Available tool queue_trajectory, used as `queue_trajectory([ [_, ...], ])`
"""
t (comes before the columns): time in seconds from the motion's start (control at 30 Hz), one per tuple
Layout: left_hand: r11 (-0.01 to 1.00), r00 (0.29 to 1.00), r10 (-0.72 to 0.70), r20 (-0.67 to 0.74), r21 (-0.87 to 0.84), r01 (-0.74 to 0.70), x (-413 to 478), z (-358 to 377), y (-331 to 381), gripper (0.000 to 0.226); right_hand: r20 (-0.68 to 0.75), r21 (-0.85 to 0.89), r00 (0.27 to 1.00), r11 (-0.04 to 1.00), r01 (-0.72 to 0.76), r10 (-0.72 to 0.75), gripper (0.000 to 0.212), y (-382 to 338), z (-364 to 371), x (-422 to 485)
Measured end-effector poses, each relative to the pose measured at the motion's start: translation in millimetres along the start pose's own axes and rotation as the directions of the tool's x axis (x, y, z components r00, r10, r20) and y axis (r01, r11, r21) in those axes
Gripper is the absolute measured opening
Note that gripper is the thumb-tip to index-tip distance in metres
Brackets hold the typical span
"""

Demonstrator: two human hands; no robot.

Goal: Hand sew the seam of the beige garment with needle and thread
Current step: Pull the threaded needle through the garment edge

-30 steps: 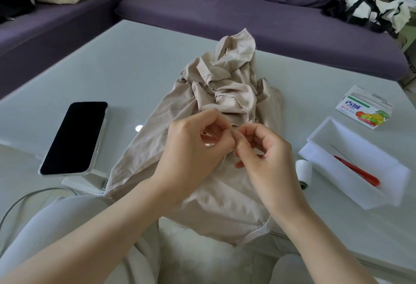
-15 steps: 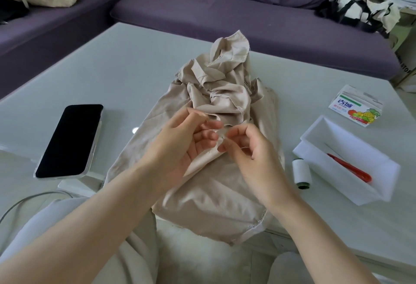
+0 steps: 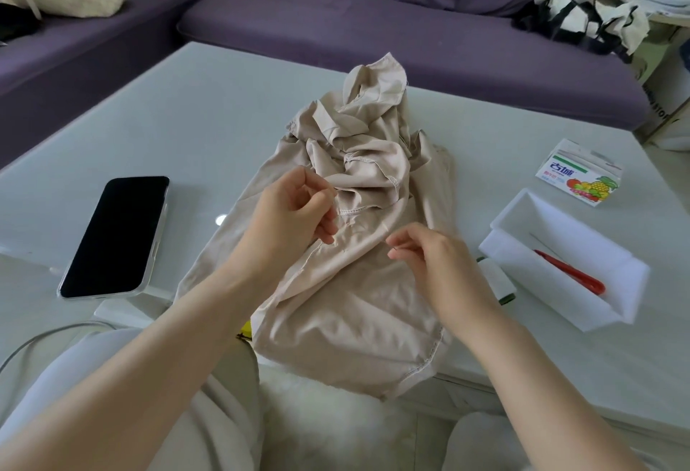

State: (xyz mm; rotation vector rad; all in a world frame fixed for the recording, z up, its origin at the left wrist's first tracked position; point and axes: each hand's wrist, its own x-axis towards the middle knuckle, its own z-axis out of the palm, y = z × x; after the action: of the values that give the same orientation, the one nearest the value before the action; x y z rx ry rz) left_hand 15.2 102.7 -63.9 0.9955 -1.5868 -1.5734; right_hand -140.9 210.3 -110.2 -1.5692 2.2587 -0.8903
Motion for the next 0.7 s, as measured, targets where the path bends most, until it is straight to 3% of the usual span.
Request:
queue_trajectory([
  [0.07, 0.999, 1.000, 0.006, 0.000, 0.051, -0.006, 1.0, -0.6, -2.2, 0.023, -0.011, -0.023, 1.000, 1.000, 0.006, -0.007, 0.021, 2.9, -0.9, 0.4],
  [0.17, 0.996, 1.000, -0.003, 0.005, 0.086, 0.002, 3.2, -1.9, -5.6, 0.019, -0.139, -0.126, 0.988, 0.990, 0.056, -0.073, 0.024, 1.8, -5.4, 1.5],
  [0.33, 0.995, 1.000, -0.014, 0.027, 0.101, 0.011, 3.9, -2.6, -7.6, 0.015, -0.312, -0.105, 0.945, 0.992, 0.066, -0.095, 0.009, -8.5, -11.6, -2.0],
  [0.4, 0.995, 0.999, -0.018, 0.035, 0.099, 0.015, 3.6, -2.4, -7.6, 0.014, -0.289, -0.127, 0.952, 0.990, 0.064, -0.098, 0.005, -12.2, -13.4, -5.2],
  [0.57, 0.996, 0.998, -0.025, 0.054, 0.090, 0.020, 3.4, -3.4, -9.6, 0.014, -0.033, -0.249, 0.999, 0.968, -0.027, 0.019, 0.021, -11.0, -11.9, -14.8],
  [0.7, 0.996, 0.998, -0.030, 0.064, 0.086, 0.024, 2.1, -5.4, -10.0, 0.014, 0.016, -0.271, 0.999, 0.962, -0.034, 0.040, 0.025, -6.6, -3.8, -16.9],
])
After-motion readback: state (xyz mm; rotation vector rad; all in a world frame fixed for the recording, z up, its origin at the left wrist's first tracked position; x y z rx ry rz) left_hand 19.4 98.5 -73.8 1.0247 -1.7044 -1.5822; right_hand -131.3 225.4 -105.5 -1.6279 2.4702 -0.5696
